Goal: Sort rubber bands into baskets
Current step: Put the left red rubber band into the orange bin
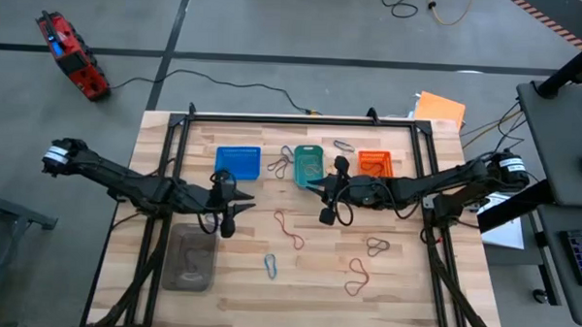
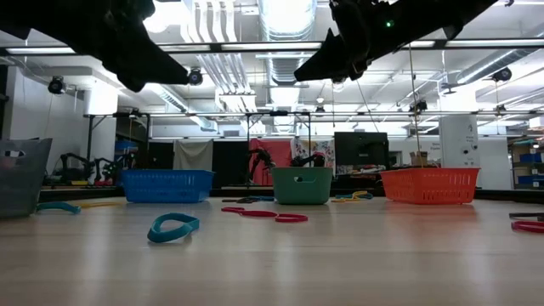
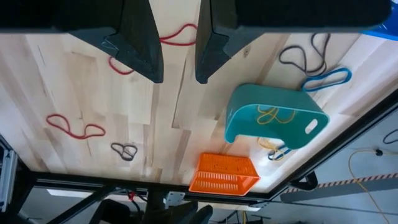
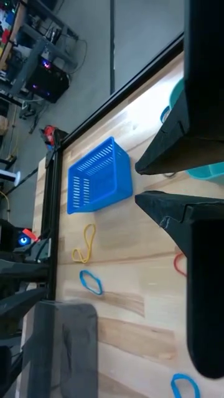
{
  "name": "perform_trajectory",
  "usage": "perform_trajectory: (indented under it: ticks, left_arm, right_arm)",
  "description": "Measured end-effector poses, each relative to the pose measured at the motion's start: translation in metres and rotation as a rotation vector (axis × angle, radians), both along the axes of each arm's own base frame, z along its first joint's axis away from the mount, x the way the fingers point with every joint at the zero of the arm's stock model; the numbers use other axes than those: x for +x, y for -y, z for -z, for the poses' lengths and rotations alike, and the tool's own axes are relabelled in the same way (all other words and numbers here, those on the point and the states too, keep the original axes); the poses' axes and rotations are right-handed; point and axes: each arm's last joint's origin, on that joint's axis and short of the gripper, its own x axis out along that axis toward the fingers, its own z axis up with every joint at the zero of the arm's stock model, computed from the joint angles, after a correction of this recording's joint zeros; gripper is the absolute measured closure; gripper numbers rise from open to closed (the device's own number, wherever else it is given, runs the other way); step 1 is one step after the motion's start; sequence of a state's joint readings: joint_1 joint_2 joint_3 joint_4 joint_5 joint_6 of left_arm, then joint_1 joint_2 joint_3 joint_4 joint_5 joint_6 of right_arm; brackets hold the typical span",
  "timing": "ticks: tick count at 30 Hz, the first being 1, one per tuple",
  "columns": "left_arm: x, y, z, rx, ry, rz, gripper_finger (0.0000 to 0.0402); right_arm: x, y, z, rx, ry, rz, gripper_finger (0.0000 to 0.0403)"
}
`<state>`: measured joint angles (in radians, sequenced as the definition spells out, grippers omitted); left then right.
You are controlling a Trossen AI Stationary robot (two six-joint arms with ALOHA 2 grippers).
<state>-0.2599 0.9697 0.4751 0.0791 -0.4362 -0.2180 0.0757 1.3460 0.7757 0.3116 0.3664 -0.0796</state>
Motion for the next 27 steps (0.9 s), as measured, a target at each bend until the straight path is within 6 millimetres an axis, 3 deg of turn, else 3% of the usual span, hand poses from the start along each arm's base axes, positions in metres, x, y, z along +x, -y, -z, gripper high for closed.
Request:
perform_trajectory:
  ticks: [6, 10, 13, 20, 27]
  left_arm:
    - [0.0, 0.0, 0.0, -0.001, 0.004, 0.0, 0.0324]
    - [0.0, 0.0, -0.001, -0.003, 0.01, -0.001, 0.0324]
    - [0.0, 0.0, -0.001, -0.02, 0.018, -0.007, 0.0324]
    - [0.0, 0.001, -0.002, -0.114, 0.009, 0.014, 0.0324]
    - [-0.004, 0.003, -0.018, -0.241, -0.183, 0.013, 0.0324]
  right_arm:
    - [0.001, 0.0, -0.003, -0.021, 0.029, -0.009, 0.0351]
    - [0.006, 0.0, -0.022, -0.103, 0.165, -0.035, 0.0351]
    - [0.007, -0.001, -0.032, -0.128, 0.172, -0.043, 0.0351]
    - [0.003, -0.006, -0.014, 0.007, 0.012, -0.033, 0.0351]
    - [0.0, -0.005, -0.006, 0.029, -0.067, -0.014, 0.0351]
